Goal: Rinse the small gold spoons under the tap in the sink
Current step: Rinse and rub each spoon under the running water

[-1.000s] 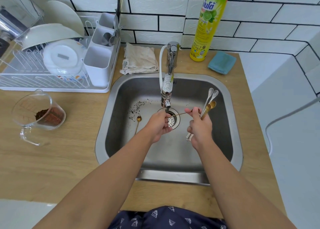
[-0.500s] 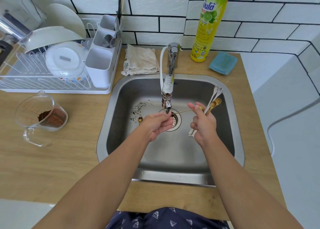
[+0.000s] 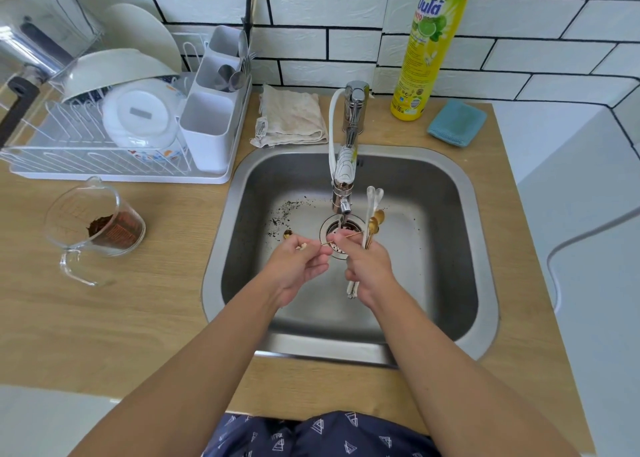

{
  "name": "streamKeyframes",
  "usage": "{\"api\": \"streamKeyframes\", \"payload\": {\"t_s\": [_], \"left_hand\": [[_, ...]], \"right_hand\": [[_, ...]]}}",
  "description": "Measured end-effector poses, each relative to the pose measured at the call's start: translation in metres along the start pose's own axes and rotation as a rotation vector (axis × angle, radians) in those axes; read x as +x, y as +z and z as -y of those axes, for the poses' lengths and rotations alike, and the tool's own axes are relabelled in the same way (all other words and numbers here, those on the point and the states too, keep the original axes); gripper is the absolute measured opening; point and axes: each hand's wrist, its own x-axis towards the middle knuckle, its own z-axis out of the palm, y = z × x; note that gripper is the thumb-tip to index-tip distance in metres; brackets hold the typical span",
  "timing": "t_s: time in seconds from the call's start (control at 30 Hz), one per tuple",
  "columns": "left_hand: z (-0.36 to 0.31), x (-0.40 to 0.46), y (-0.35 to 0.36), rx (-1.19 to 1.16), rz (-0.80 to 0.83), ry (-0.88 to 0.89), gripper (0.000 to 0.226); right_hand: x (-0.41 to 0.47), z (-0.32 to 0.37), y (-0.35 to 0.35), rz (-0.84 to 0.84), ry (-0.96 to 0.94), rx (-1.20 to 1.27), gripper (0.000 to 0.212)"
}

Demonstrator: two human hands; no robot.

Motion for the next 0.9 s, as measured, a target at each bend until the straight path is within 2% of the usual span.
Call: {"api": "streamKeyframes", "payload": {"t_s": [0.07, 0.13, 0.2, 0.37, 0.47, 0.6, 0.7, 0.8, 0.9], "left_hand": [[0.004, -0.006, -0.002, 0.036, 0.027, -0.014, 0.011], [0.004, -0.009, -0.001, 0.189, 0.051, -0.006, 0.016], [0.001, -0.008, 0.001, 0.258, 0.054, 0.015, 0.017], [-0.011, -0.004, 0.008, 0.172, -0.003, 0.066, 0.016], [-0.011, -0.005, 0.005, 0.212, 0.008, 0.063, 0.015], [-0.007, -0.011, -0.003, 0.247, 0.03, 0.043, 0.014], [-0.005, -0.012, -0.003, 0.24, 0.038, 0.03, 0.015], [-0.005, -0.012, 0.0, 0.238, 0.046, 0.031, 0.017], [-0.004, -0.014, 0.0, 0.196, 0.049, 0.006, 0.016]], "right_hand": [[0.003, 0.004, -0.001, -0.02, -0.03, 0.035, 0.01], [0.005, 0.008, -0.001, -0.025, -0.05, 0.077, 0.024], [0.006, 0.009, 0.0, -0.025, -0.055, 0.095, 0.028], [-0.001, -0.001, 0.007, 0.041, 0.012, -0.049, 0.006], [0.001, 0.007, 0.006, 0.011, -0.006, -0.034, 0.005], [0.013, 0.026, -0.003, -0.106, -0.048, 0.137, 0.021], [0.006, 0.02, -0.001, -0.019, -0.021, -0.08, 0.012], [-0.006, 0.006, 0.006, 0.11, 0.025, -0.161, 0.006], [-0.001, 0.018, 0.006, 0.07, -0.007, -0.073, 0.023]]}}
